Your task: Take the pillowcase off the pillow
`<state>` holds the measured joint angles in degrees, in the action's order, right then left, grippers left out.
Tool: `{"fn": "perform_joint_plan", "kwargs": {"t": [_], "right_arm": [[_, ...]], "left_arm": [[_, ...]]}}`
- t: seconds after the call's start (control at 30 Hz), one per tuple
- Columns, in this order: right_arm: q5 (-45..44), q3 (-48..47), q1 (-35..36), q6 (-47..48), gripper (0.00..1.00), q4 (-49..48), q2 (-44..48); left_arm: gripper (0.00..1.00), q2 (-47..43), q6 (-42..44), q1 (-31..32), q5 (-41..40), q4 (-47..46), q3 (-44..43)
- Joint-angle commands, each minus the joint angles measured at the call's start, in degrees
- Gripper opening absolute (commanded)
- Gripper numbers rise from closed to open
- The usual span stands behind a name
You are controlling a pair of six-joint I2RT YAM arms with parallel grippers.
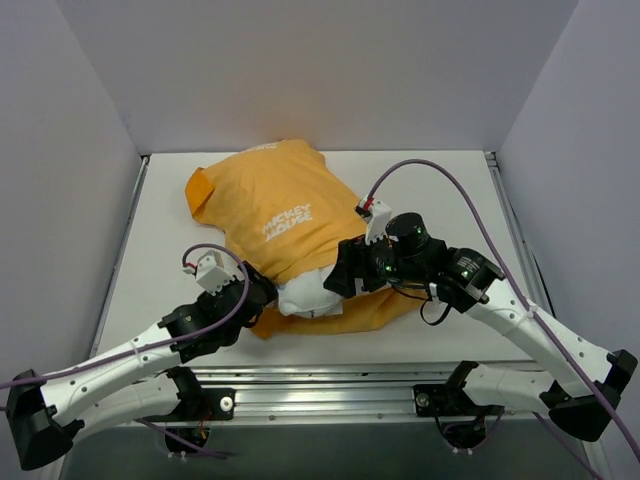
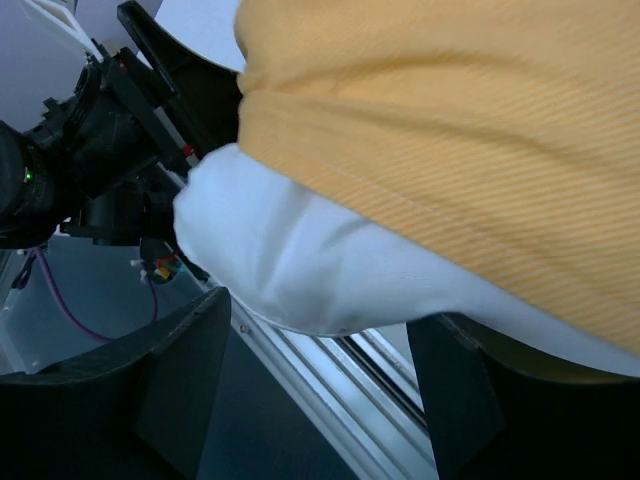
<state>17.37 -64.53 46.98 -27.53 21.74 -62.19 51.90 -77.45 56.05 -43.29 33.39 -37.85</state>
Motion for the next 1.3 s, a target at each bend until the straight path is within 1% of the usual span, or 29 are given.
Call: {"fn": "perform_joint_plan", "kwargs": {"t": [0.0, 0.07, 0.17, 0.2, 0.23, 0.33, 0.37, 0.4, 0.47, 0.5, 0.53, 0.57, 0.6, 0.63, 0.67, 0.7, 0.73, 0.8, 0.83, 0.9, 0.93, 1.0, 1.07, 1.1, 1.17, 1.2, 1.27], "right_arm": [[-6.8, -8.4, 0.2, 9.0, 0.72, 5.5, -0.6], [-10.7, -10.3, -0.1, 10.2, 0.76, 8.6, -1.3], [-14.4, -11.0, -2.1, 10.9, 0.77, 9.7, -0.9], [-15.8, -10.4, -3.1, 10.9, 0.79, 9.7, -0.7], [-15.9, -9.7, -6.3, 11.1, 0.79, 8.9, -0.6], [-15.6, -3.5, -11.5, 11.2, 0.80, 5.9, -2.3], [-14.7, 0.0, -13.8, 11.2, 0.80, 4.9, -4.3], [-13.7, 1.8, -14.4, 11.3, 0.80, 2.4, -5.4], [-10.8, 6.9, -14.5, 10.0, 0.79, -0.3, -8.1], [-9.1, 8.6, -14.5, 9.3, 0.76, -1.6, -8.8], [-4.8, 10.2, -14.4, 7.3, 0.74, -4.5, -9.3], [-2.5, 11.9, -13.7, 6.1, 0.72, -6.3, -9.2], [0.0, 15.2, -12.7, 4.8, 0.67, -10.2, -8.7], [3.2, 16.7, -11.2, 3.5, 0.65, -12.0, -7.4], [3.4, 17.9, -9.2, 0.5, 0.64, -13.6, -6.6], [3.2, 19.7, -4.3, -0.8, 0.62, -15.0, -6.0], [3.1, 20.2, -2.1, -2.2, 0.62, -17.0, -5.1], [3.9, 21.6, 2.9, -5.9, 0.62, -20.2, -4.4], [3.9, 22.7, 4.0, -6.9, 0.62, -21.0, -3.6], [3.0, 23.1, 5.3, -8.5, 0.62, -23.0, -2.8], [2.3, 23.1, 5.3, -8.3, 0.62, -23.1, -2.1], [-1.9, 22.7, 5.2, -6.8, 0.62, -22.6, -2.1], [-5.0, 21.8, 4.3, -5.0, 0.63, -22.4, -3.5], [-5.2, 21.5, 3.3, -4.3, 0.63, -23.1, -4.4], [-3.1, 20.1, -0.8, -2.8, 0.63, -24.5, -8.1], [-2.1, 19.5, -2.0, -2.6, 0.63, -26.6, -9.3], [-1.5, 17.4, -3.6, -2.3, 0.63, -28.7, -12.2]], "left_arm": [[0.94, -3.7, 3.3, -0.8, 3.5, 6.6, -2.8], [0.94, -4.5, 3.8, -1.1, 5.3, 8.2, -4.2], [0.94, -4.1, 4.3, -1.7, 7.8, 9.2, -5.2], [0.94, -3.8, 4.3, -1.9, 8.2, 9.2, -5.2], [0.94, -3.4, 4.5, -2.1, 8.6, 8.3, -5.1], [0.94, -1.5, 5.2, -3.3, 10.4, 5.3, -4.4], [0.94, -0.2, 5.6, -3.9, 11.2, 4.2, -3.9], [0.94, 0.6, 6.8, -5.6, 13.2, 1.6, -3.6], [0.94, 3.4, 7.9, -7.7, 15.6, -1.2, -2.7], [0.94, 4.5, 9.8, -8.9, 18.3, -4.8, -2.3], [0.94, 7.1, 10.6, -11.4, 19.6, -6.7, -2.1], [0.94, 8.6, 11.5, -12.6, 21.1, -8.5, -2.1], [0.94, 10.3, 13.9, -13.9, 23.9, -12.5, -2.7], [0.95, 13.7, 15.1, -15.3, 24.6, -14.2, -3.4], [0.95, 15.4, 16.4, -15.6, 24.7, -15.4, -4.3], [0.95, 17.3, 17.6, -15.9, 24.7, -17.3, -5.6], [0.94, 20.5, 20.3, -16.1, 25.1, -18.1, -8.9], [0.94, 23.4, 23.8, -16.4, 26.1, -19.8, -12.3], [0.94, 25.5, 24.8, -16.7, 27.1, -20.4, -15.3], [0.95, 26.7, 27.3, -16.9, 27.5, -21.4, -17.7], [0.94, 27.4, 28.0, -17.2, 27.4, -21.3, -20.1], [0.94, 27.7, 30.3, -18.3, 26.4, -20.7, -21.8], [0.94, 27.4, 31.6, -19.6, 26.2, -19.9, -24.0], [0.94, 26.9, 32.4, -21.1, 26.3, -19.0, -24.6], [0.94, 24.8, 32.8, -22.6, 26.2, -17.3, -25.9], [0.94, 23.6, 33.1, -23.4, 25.4, -15.6, -26.0], [0.94, 19.6, 33.3, -23.5, 24.3, -14.1, -25.6]]}}
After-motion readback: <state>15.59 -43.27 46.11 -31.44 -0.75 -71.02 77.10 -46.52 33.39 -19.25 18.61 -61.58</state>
